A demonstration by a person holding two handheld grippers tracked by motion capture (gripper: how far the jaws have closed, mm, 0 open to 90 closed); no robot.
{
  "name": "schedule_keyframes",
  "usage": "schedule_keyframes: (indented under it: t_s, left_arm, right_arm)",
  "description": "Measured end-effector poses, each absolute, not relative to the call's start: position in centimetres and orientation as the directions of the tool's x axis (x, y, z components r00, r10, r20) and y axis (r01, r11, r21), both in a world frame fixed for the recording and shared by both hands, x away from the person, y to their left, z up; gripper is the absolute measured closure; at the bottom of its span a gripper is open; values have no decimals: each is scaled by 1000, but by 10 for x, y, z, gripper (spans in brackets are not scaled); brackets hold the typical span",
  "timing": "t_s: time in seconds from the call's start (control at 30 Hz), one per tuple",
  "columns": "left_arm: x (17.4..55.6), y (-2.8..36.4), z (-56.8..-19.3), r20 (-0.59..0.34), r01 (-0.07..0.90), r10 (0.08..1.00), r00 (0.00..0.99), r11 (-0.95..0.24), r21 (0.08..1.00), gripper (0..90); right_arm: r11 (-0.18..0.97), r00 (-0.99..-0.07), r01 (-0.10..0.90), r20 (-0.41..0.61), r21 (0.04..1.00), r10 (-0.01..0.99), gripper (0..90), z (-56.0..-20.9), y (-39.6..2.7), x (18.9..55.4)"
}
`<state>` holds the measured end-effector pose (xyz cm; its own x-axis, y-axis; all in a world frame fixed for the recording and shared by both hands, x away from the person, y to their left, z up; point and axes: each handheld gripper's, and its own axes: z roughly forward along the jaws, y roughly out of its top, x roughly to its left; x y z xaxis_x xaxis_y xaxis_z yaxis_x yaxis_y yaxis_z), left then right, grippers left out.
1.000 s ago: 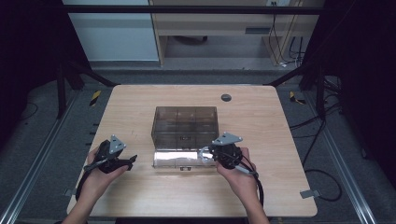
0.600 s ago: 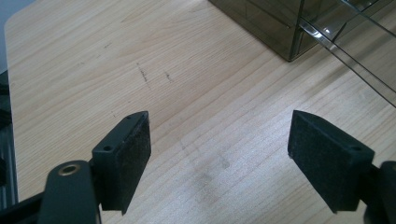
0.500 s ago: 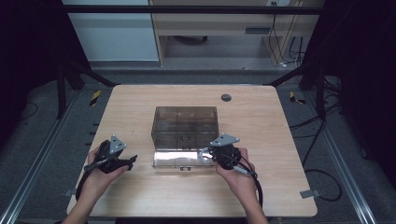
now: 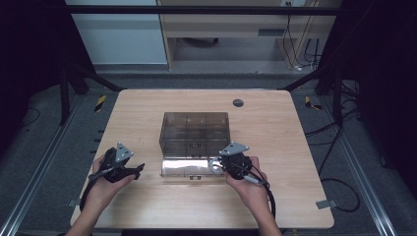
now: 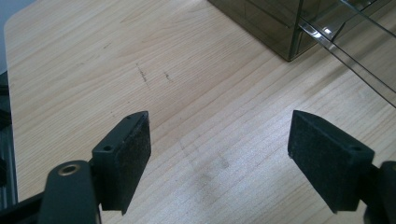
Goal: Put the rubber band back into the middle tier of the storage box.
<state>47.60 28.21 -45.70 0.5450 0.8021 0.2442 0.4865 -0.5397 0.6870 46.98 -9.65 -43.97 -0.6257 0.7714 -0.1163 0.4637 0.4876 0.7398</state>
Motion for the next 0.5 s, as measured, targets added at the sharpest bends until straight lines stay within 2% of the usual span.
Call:
schedule_keyframes:
  t_s: [0.2,0.33,0.5]
  left_arm:
    - [476,282,-457,245,486,801,546,-542,686,213]
    - [476,282,-457,245,485,801,546,-541,687,213]
    - [476,282,-457,246,485,801,546,-541,687,212]
  right_arm:
    - [490,-628,463,-116,738,769,829,-441,-96,471]
    - [474,-622,462,-107,749,776,764,-443,-97,472]
    - [467,-619,452,-110,760,777,811,-440,-99,471]
